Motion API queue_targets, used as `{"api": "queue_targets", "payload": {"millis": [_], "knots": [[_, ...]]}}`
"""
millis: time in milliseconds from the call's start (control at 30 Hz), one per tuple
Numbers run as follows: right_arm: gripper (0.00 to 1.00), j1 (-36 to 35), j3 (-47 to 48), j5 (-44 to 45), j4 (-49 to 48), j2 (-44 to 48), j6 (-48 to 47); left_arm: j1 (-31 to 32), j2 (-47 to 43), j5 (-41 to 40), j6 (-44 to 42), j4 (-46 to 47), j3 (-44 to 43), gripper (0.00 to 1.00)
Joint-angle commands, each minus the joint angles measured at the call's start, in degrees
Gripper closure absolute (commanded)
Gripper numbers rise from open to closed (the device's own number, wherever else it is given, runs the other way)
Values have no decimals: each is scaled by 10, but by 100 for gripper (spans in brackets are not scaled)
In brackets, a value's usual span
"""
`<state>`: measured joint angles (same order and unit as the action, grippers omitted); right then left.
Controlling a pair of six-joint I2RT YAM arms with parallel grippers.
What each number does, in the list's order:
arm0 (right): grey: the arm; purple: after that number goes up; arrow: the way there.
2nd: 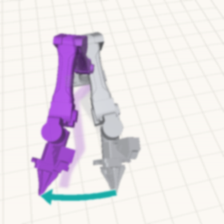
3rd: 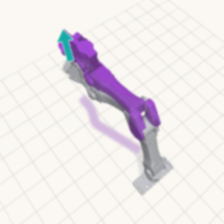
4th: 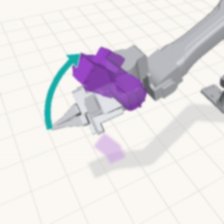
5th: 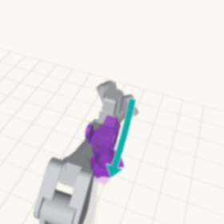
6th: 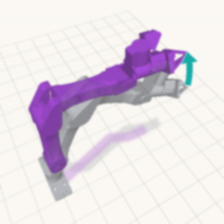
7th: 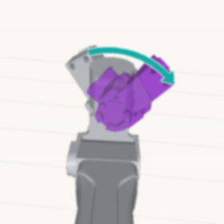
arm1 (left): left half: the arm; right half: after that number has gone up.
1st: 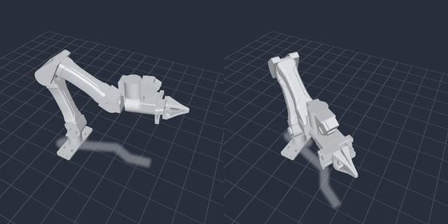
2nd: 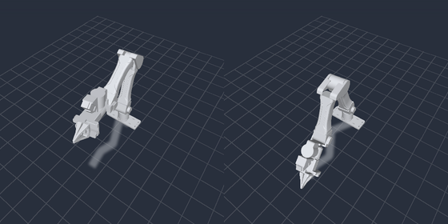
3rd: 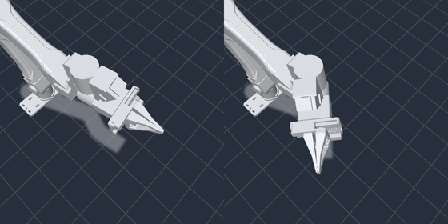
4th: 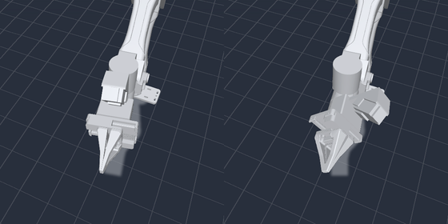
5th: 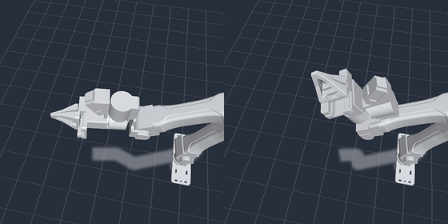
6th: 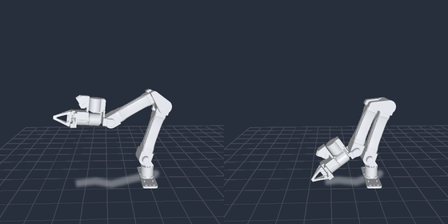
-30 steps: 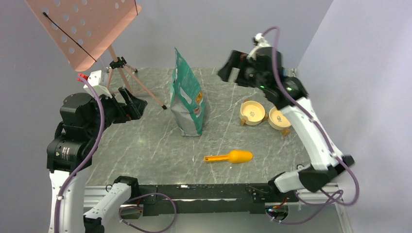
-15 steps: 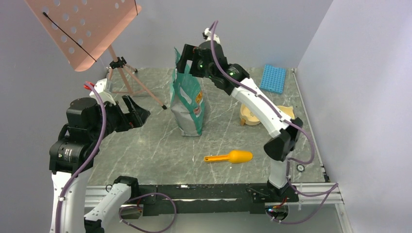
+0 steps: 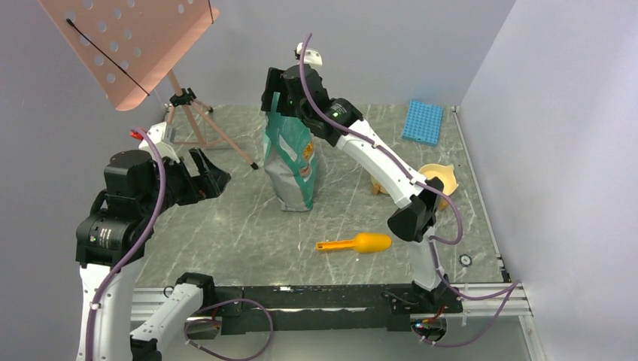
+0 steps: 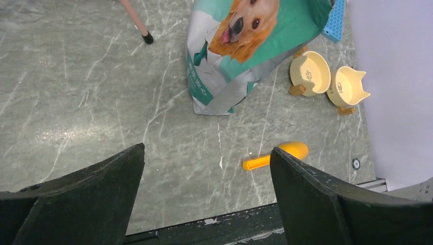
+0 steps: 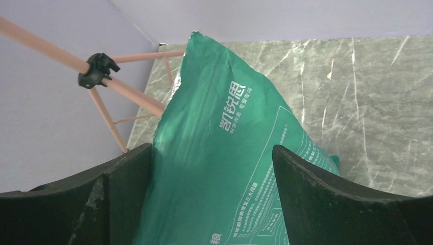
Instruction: Serve the pet food
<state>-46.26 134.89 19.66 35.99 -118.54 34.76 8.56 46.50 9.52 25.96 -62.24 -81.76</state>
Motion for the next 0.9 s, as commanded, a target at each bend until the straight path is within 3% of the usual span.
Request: {"api": "queue_targets", "payload": {"millis": [0,200,333,500,667,867], "knots": [[12,-5,17,43,2,-9,-22,-2,-9,-22,-8,1,-13,5],[27,-17,32,59,18,-12,-44,-3,-11,-16,-8,6,-9,5],[42,-30,17,73,21,6,-68,-2,-10,-15,-5,8,-9,5],[75,-29,-14,57,19,46,-61,-2,22,26,45,23,-22,6],[100,-10,-83,-44,-19,99,-39,-2,75,120,100,73,-46,10],[100,48,-117,-232,-38,134,17,-2,107,184,230,226,-7,12]]}}
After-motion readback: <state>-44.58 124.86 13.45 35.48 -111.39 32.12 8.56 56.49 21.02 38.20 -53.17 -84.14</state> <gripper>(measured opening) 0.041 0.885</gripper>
